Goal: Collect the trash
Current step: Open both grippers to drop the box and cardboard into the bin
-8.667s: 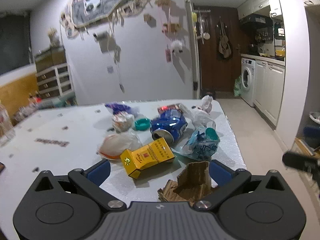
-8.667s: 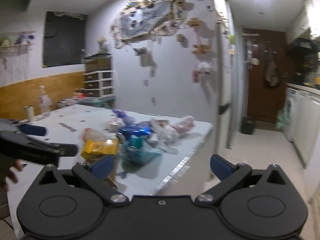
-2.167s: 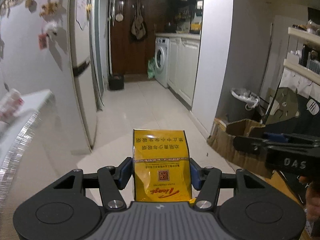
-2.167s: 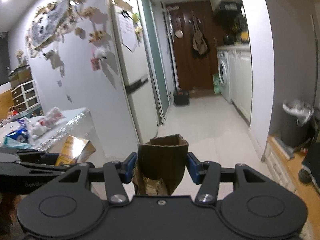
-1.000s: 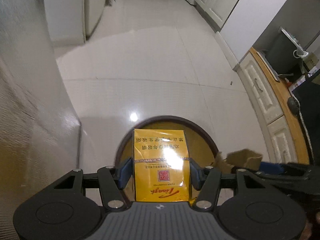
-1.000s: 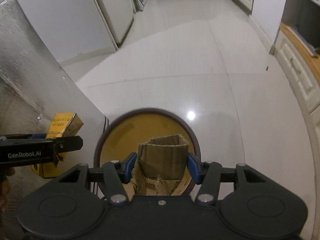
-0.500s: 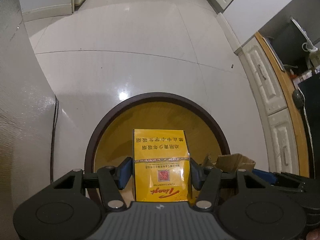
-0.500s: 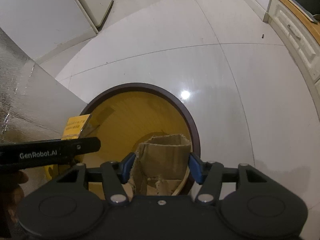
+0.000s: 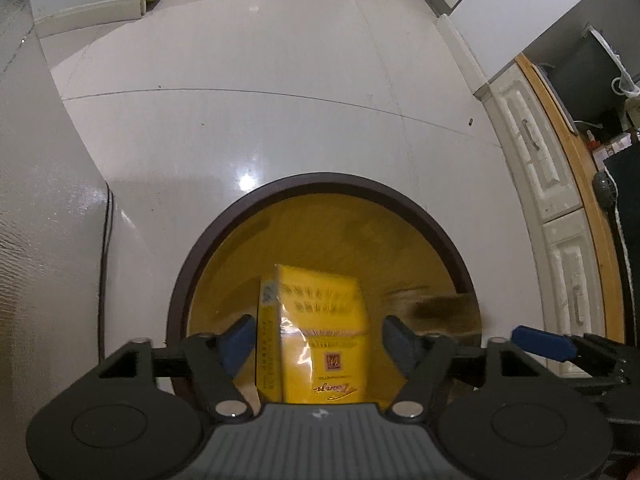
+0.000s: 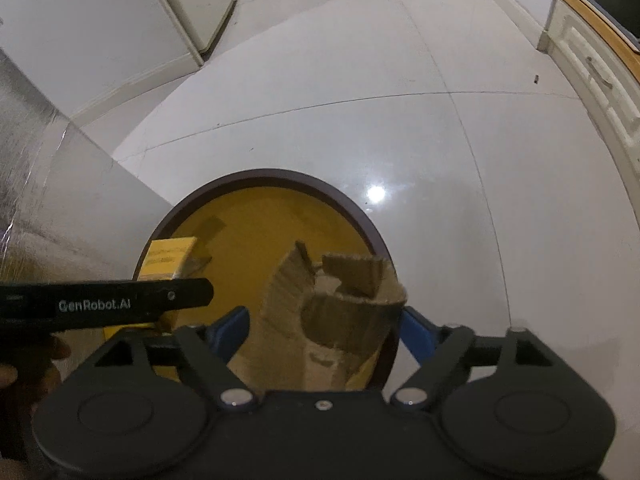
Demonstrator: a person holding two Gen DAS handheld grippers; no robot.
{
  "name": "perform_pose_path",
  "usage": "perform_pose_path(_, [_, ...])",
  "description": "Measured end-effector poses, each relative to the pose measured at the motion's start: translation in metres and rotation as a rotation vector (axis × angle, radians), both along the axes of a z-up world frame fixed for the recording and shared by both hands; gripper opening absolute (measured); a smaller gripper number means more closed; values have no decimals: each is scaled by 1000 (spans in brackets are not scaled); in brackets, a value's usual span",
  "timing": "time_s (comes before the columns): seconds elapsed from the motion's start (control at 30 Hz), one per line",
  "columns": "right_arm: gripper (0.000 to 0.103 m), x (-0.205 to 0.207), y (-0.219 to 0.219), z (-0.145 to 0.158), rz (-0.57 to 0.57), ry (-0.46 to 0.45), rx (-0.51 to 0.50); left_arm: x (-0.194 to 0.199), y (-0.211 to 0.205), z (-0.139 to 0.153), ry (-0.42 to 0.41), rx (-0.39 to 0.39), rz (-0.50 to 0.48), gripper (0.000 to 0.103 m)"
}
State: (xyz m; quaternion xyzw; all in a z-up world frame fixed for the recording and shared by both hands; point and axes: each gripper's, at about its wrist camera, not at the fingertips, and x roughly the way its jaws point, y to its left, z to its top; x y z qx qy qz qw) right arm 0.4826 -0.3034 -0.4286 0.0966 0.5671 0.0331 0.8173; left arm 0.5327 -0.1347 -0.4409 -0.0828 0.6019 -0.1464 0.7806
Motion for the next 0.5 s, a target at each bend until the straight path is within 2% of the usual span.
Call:
perform_pose_path(0.17, [88, -3, -1, 2, 24, 2, -13, -1, 1, 0, 9, 20, -3, 77])
perform_pose_path(0.23, [93, -3, -1, 3, 29, 5, -15, -2, 1, 1, 14, 42, -14, 78])
perform_pose_path(0.5, [100, -7, 0, 6, 69, 16, -40, -10, 5, 10, 32, 133, -52, 87])
